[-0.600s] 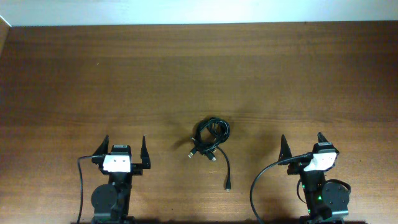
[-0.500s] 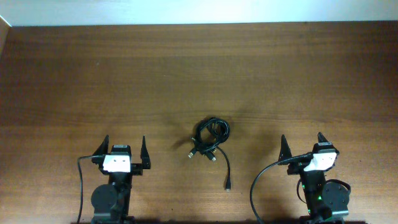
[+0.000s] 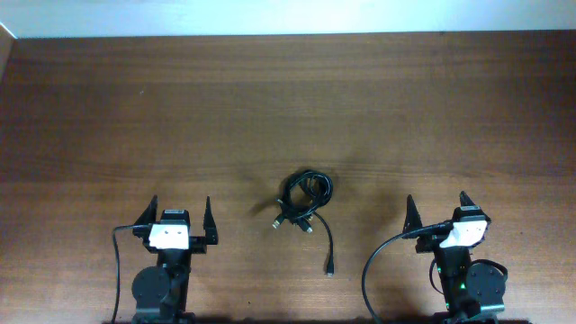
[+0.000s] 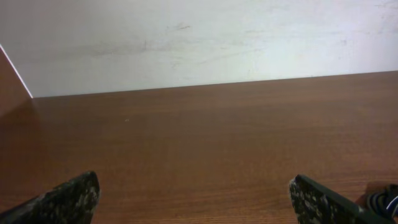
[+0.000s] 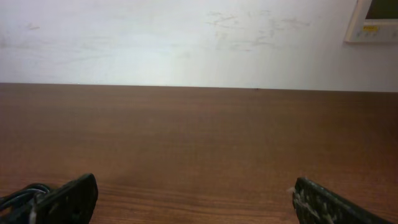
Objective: Untangle cables
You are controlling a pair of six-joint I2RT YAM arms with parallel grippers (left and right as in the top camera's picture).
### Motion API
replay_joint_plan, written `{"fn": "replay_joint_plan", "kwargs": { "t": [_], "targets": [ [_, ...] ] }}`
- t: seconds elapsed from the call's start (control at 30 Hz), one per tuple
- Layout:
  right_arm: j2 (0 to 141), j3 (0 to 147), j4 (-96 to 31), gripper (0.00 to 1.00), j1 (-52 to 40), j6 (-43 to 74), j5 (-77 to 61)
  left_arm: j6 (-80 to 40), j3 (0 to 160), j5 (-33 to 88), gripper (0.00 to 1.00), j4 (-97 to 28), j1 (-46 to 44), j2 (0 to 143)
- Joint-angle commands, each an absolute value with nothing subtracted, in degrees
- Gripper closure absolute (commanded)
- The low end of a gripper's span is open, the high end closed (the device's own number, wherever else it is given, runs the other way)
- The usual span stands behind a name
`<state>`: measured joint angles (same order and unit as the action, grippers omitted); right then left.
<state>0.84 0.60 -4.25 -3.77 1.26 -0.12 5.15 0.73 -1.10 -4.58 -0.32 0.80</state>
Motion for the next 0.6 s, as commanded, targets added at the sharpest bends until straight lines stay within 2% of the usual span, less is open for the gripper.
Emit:
{"fn": "replay_joint_plan", "kwargs": {
  "t": [0.0, 0.37, 0.43, 0.57],
  "targets": [
    [0.51, 0.32, -4.54, 0.01, -3.36, 1.06, -0.86, 6.11, 0.49, -1.28, 0.01, -4.8, -0.6, 0.58],
    [0.51, 0.32, -4.54, 0.01, -3.36, 1.06, -0.86, 6.07, 0.51, -1.04, 0.01, -4.8, -0.6, 0.58],
    [0.51, 0.32, -4.54, 0.01, -3.36, 1.06, -0.86, 6.07, 0.54, 3.6, 0.01, -3.86, -0.6, 0.58],
    [0.51, 0.32, -4.54, 0.01, -3.36, 1.06, -0.86, 6.07, 1.26, 4.78, 0.01, -4.99, -0.6, 0.58]
  ]
}}
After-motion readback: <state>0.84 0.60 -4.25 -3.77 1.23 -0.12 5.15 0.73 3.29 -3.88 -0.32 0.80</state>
